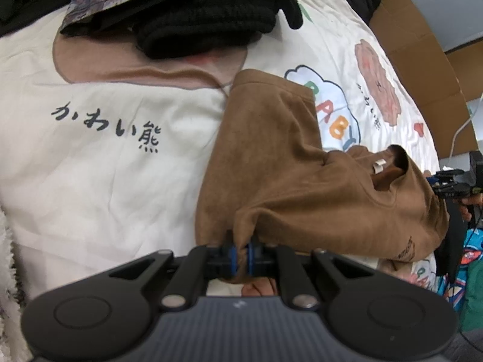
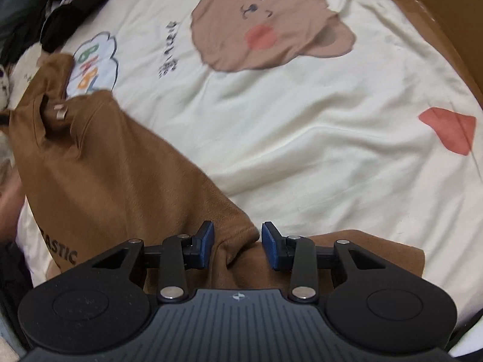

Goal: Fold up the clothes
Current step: 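Grasp the brown shirt edge with the right gripper beside the left gripper, then lift the brown shirt high with both grippers, holding it up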

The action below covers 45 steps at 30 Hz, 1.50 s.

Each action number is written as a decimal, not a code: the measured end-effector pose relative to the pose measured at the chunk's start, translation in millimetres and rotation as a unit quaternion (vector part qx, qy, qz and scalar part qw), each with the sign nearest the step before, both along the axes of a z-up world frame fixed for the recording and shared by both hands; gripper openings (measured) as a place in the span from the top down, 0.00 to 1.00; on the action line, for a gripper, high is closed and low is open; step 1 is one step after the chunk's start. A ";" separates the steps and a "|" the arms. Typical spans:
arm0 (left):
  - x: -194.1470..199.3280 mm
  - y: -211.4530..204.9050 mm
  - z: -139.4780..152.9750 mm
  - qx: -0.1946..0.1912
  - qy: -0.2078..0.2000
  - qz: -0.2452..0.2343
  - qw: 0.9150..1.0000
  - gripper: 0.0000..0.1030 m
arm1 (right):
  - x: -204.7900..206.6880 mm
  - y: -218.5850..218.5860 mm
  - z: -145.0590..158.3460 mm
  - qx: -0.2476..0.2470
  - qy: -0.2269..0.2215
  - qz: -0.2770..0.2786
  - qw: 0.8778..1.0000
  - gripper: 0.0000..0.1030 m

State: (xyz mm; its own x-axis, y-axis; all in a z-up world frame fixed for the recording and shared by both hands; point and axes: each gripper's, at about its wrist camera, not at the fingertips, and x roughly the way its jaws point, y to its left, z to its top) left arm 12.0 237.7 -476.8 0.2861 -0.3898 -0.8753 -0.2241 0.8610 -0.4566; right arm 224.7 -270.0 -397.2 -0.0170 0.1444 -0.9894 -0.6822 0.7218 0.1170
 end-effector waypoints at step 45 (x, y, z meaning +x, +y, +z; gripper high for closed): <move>97.3 -55.1 302.2 0.152 -0.365 -0.035 0.918 0.93 | -81.6 -50.7 325.5 0.044 -0.481 -0.091 0.871 0.92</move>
